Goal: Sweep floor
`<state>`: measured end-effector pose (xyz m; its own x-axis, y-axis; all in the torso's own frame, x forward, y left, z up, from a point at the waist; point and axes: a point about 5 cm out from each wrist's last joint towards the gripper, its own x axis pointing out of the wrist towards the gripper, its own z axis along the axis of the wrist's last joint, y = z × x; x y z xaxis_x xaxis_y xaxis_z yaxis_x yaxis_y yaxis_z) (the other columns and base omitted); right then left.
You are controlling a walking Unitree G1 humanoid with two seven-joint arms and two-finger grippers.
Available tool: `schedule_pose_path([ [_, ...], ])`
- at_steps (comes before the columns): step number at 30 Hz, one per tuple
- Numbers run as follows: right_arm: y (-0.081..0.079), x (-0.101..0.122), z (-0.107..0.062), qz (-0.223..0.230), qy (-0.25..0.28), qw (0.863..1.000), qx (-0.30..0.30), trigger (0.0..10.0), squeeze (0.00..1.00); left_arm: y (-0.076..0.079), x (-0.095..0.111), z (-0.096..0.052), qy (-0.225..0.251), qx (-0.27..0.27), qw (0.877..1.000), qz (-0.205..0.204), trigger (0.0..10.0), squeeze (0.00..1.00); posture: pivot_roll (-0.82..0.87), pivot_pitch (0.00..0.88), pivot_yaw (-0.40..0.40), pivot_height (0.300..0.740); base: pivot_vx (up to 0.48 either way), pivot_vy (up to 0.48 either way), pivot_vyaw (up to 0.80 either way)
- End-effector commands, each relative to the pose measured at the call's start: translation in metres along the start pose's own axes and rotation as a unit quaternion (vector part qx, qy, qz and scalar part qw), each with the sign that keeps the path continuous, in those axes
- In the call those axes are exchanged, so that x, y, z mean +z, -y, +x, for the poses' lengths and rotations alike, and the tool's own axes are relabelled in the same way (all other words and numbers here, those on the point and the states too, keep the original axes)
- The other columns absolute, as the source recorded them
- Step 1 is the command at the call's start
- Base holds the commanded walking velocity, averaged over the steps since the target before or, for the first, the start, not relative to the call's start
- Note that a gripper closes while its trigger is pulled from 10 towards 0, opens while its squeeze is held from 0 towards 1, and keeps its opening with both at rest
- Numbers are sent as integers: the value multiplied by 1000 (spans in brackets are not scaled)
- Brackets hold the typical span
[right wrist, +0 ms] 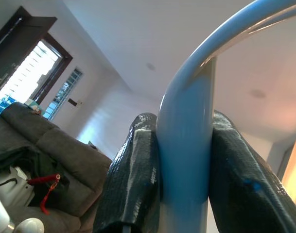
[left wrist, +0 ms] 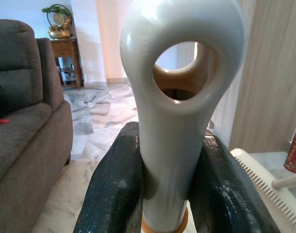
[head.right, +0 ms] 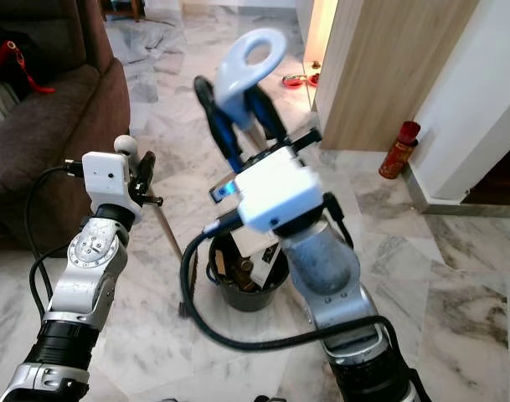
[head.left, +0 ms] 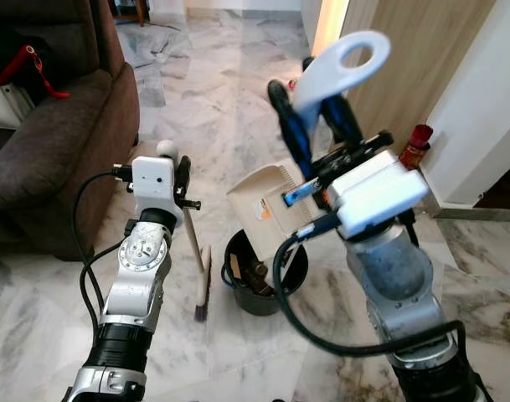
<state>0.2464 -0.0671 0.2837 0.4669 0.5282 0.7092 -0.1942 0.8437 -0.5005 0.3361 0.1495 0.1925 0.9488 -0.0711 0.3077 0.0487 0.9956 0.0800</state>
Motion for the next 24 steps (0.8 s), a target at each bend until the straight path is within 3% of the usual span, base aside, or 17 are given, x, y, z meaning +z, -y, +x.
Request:
schedule_pose_path([
  [1, 2, 22, 3, -27, 60, 998, 1, 10000, 0, 1, 14, 1, 38, -6, 999, 4, 10000, 0, 113, 126, -53, 740, 0, 0, 0],
  [10, -1, 22, 1, -43, 57, 997, 8, 10000, 0, 1, 14, 1, 38, -5, 999, 4, 10000, 0, 116, 128, -54, 740, 0, 0, 0],
  [18, 4, 16, -1, -66, 42, 997, 7, 10000, 0, 2, 13, 1, 37, -6, 999, 3, 10000, 0, 114, 129, -55, 740, 0, 0, 0],
  [24, 30, -8, -8, -75, -27, 995, -60, 10000, 0, 3, 13, 1, 36, -8, 999, 3, 10000, 0, 115, 130, -55, 740, 0, 0, 0],
])
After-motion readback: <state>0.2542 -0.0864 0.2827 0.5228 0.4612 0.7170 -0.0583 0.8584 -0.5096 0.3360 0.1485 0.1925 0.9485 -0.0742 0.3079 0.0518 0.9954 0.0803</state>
